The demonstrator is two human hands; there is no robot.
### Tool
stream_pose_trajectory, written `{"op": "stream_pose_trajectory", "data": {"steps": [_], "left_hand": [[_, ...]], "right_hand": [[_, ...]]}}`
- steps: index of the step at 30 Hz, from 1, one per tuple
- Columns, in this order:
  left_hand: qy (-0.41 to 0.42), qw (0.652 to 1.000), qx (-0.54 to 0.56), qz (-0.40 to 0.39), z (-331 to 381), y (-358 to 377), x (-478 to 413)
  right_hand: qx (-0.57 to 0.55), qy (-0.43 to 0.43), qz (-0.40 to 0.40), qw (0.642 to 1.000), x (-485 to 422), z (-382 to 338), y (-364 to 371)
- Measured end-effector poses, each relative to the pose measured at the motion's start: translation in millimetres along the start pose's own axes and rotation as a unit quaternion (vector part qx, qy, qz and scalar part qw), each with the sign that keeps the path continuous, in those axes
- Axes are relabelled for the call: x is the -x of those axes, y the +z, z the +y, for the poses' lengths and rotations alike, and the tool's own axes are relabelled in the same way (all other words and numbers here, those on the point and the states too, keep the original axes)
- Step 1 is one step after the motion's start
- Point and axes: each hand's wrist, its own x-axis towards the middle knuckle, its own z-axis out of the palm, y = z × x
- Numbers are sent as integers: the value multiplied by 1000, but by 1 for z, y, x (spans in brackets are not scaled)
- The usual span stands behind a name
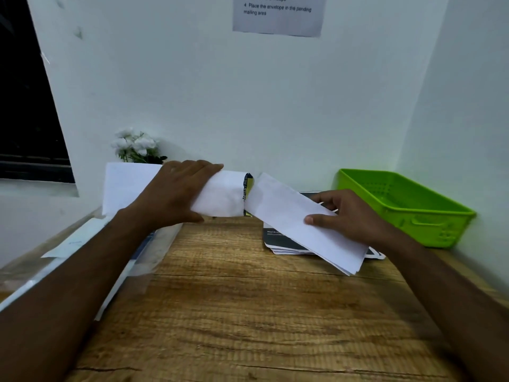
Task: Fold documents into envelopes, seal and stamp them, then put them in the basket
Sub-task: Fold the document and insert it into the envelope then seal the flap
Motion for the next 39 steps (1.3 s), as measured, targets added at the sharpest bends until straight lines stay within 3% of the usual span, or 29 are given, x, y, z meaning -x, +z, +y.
{"op": "stream_pose_trajectory", "data": {"steps": [12, 21, 25, 33, 36, 39], "left_hand": [[20, 1000, -1, -5, 20, -2, -2], [74, 997, -5, -15, 37, 2, -3], [103, 994, 1, -27, 51, 6, -5], [99, 994, 30, -15, 56, 8, -6], [76, 996, 32, -17, 48, 7, -5], [52, 998, 37, -16, 39, 7, -4]], "right_hand": [[28, -42, -77, 996, 1, 5, -8], [95, -21, -104, 990, 2, 7, -6], [119, -15, -68, 991, 2, 6, 5], [23, -62, 48, 997, 1, -1, 19], [-19, -24, 101, 994, 0, 1, 6], [-48, 74, 111, 990, -1, 6, -6]]}}
